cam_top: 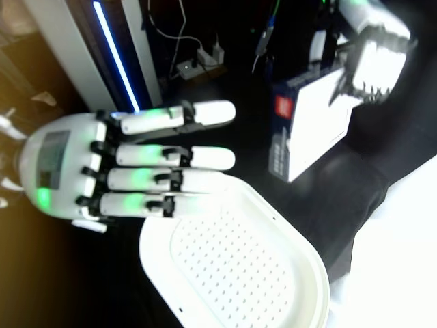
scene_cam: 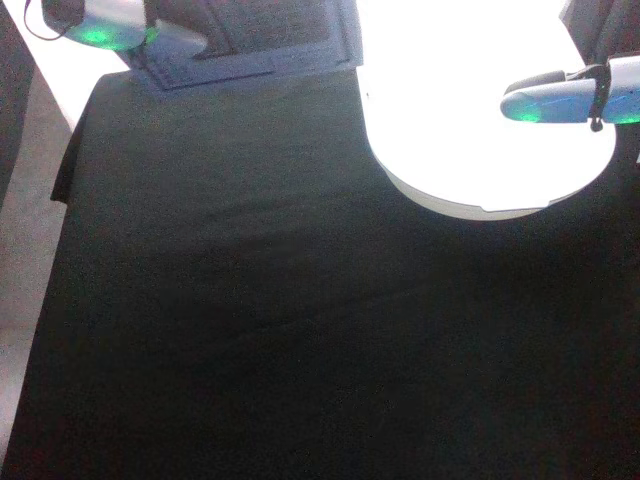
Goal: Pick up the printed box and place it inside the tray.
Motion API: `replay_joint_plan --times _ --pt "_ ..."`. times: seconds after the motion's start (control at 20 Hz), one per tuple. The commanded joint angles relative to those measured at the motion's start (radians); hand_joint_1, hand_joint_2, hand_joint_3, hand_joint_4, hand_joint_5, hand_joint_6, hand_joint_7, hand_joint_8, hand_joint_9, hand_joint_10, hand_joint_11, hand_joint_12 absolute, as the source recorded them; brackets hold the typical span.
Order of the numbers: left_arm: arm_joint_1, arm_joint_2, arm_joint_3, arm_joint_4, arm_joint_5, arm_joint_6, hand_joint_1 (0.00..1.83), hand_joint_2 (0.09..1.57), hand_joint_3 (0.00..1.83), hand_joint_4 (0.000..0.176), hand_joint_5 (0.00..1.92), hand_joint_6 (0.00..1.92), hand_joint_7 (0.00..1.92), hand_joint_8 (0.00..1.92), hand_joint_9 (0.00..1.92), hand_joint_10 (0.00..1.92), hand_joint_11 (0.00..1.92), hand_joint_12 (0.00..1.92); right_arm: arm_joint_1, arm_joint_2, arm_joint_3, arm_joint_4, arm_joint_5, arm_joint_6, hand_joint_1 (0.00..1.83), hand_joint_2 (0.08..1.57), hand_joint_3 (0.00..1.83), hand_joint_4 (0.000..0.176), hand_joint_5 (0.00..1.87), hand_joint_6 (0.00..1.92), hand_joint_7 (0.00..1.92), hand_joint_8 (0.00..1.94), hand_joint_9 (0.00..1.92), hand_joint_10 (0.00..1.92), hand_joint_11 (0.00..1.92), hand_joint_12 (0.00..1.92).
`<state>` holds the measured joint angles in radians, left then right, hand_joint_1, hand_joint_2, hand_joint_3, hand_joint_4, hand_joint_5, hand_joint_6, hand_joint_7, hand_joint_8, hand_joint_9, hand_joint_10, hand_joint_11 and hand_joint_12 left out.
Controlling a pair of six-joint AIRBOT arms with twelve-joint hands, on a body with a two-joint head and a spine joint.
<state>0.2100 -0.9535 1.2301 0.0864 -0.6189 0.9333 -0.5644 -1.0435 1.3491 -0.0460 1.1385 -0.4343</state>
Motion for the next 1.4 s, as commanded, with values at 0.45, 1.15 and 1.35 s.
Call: replay_joint_plan --times 0.45,1.15,1.35 --pt "-0.021 -0.037 -0.014 -0.011 -0.222 0.000 1.30 1.04 0.00 0.000 1.04 0.68 1.25 0.72 1.40 0.58 1.17 1.29 0.081 -0.068 0.032 0.034 0.113 0.004 0.73 0.66 0.00 0.152 0.04 0.00 0.11 0.00 0.04 0.01 0.05 0.03" --pt "0.016 -0.166 0.046 -0.038 -0.230 0.000 1.29 1.07 0.00 0.000 1.02 0.65 1.16 0.94 1.35 0.87 1.21 1.37 0.179 -0.165 0.045 0.047 0.116 0.004 0.76 0.79 0.01 0.021 0.17 0.01 0.23 0.01 0.29 0.02 0.10 0.40" --pt "0.021 -0.176 0.051 -0.038 -0.233 0.000 1.28 1.08 0.00 0.000 1.01 0.64 1.11 1.04 1.35 0.98 1.17 1.51 0.179 -0.167 0.045 0.047 0.117 0.004 1.28 1.07 0.01 0.000 0.87 0.81 1.19 0.68 1.39 0.16 0.99 0.94"
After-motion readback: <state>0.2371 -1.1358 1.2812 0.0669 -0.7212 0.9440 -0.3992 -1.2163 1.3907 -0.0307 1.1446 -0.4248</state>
